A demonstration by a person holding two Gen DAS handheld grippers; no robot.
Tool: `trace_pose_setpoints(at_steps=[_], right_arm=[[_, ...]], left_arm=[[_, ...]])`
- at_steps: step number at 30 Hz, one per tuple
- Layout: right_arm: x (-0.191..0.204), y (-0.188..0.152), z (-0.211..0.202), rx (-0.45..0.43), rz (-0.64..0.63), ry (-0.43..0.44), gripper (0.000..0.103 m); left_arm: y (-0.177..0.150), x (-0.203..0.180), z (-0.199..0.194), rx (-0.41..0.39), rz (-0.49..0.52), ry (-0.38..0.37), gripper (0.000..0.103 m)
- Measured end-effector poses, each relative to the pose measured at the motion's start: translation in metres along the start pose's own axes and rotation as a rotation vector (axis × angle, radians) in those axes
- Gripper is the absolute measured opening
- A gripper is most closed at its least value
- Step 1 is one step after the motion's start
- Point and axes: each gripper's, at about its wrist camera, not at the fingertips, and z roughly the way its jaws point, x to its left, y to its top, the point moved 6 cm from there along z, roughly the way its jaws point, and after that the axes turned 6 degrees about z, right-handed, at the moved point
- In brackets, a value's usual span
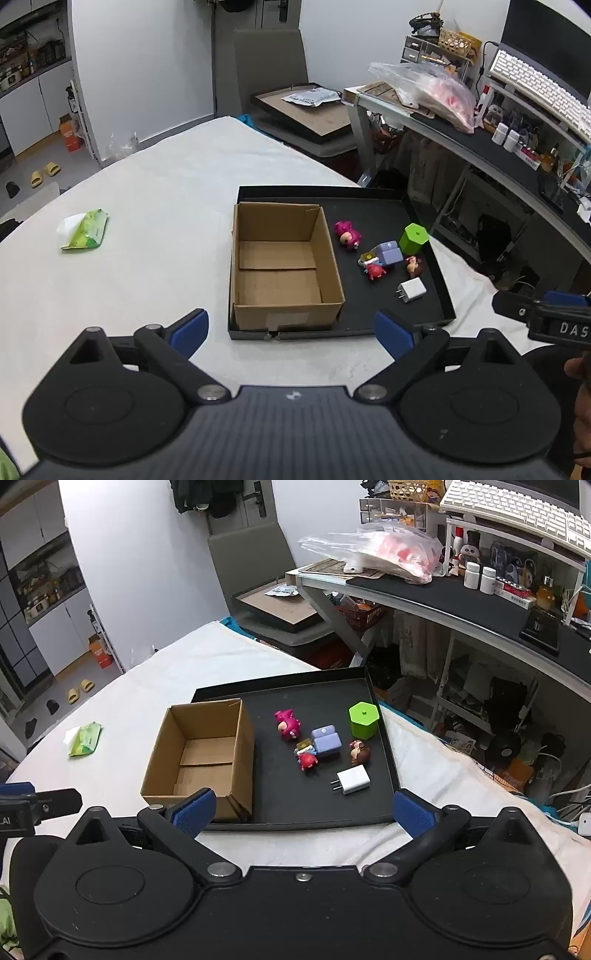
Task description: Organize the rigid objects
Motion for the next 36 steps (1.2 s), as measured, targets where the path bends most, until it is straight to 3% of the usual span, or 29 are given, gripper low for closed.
trace_pose_setpoints(at_steps=[4,8,36], right_arm=[[0.0012,0.0006,0.0009,-0.013,-0.005,-0.003,0.103],[-0.0008,0.0029,-0.0016,-0.017,-0.001,0.001,0.103],[-0.0004,-0.0005,-0.0041,-0.027,-0.002,-0.024,0.103]], left_arm=[[-0.0008,-0.0002,0.0024,0.009,0.006,0.022,0.096],[0.0023,0.0008,-0.0023,0.005,-0.013,-0.017,0.096],[0.0003,-0.0052,-0.0036,-0.018,0.002,-0.022,0.096]])
